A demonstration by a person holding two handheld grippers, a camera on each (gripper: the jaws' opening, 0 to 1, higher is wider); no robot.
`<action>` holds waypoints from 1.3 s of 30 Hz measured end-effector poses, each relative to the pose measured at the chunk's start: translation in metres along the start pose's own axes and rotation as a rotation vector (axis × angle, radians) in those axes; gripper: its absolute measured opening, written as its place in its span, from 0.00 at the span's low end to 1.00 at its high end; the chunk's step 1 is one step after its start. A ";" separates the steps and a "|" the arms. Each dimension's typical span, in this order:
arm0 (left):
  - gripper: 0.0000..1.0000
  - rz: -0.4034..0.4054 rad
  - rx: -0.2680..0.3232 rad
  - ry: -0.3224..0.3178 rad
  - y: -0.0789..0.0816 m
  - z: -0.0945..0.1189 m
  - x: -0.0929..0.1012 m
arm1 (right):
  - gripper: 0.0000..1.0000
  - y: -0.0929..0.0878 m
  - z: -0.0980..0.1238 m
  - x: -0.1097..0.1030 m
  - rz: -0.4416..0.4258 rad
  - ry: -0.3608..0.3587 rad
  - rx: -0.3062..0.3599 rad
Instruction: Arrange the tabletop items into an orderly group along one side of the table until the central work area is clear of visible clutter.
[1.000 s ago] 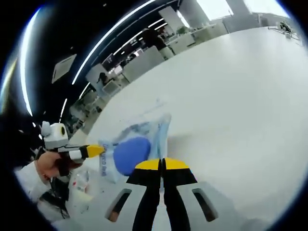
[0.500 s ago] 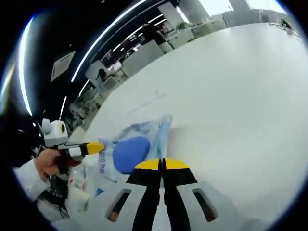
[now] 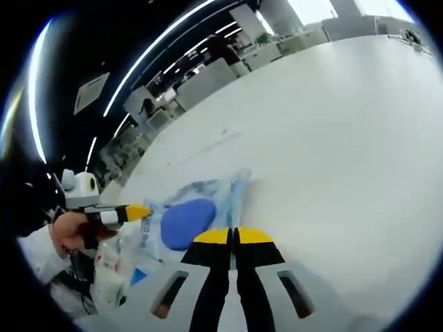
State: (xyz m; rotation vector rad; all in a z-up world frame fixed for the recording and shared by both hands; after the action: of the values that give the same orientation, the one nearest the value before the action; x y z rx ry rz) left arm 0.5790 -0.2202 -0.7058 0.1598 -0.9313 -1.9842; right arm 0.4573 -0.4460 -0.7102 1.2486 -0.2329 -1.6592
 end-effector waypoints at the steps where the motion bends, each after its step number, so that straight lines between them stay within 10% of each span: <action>1: 0.00 -0.005 0.002 0.001 0.000 0.000 0.000 | 0.00 0.000 0.000 0.000 0.003 0.001 0.001; 39: 0.39 0.006 0.020 0.030 0.003 0.020 -0.002 | 0.23 0.000 0.007 -0.008 0.029 0.020 -0.009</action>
State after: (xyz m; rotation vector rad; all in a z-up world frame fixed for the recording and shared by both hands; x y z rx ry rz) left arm 0.5734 -0.2083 -0.6901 0.1974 -0.9318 -1.9626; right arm 0.4510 -0.4423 -0.7022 1.2489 -0.2298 -1.6205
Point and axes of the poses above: the point that each gripper's makers call its tool centre point, and the gripper's own axes: z roughly backward along the fingers, x roughly to its right, y roughly out of its top, the point moved 6 cm from there along z, roughly backward along the fingers, and after that the axes turned 9 degrees about y, right-handed, at the moved point
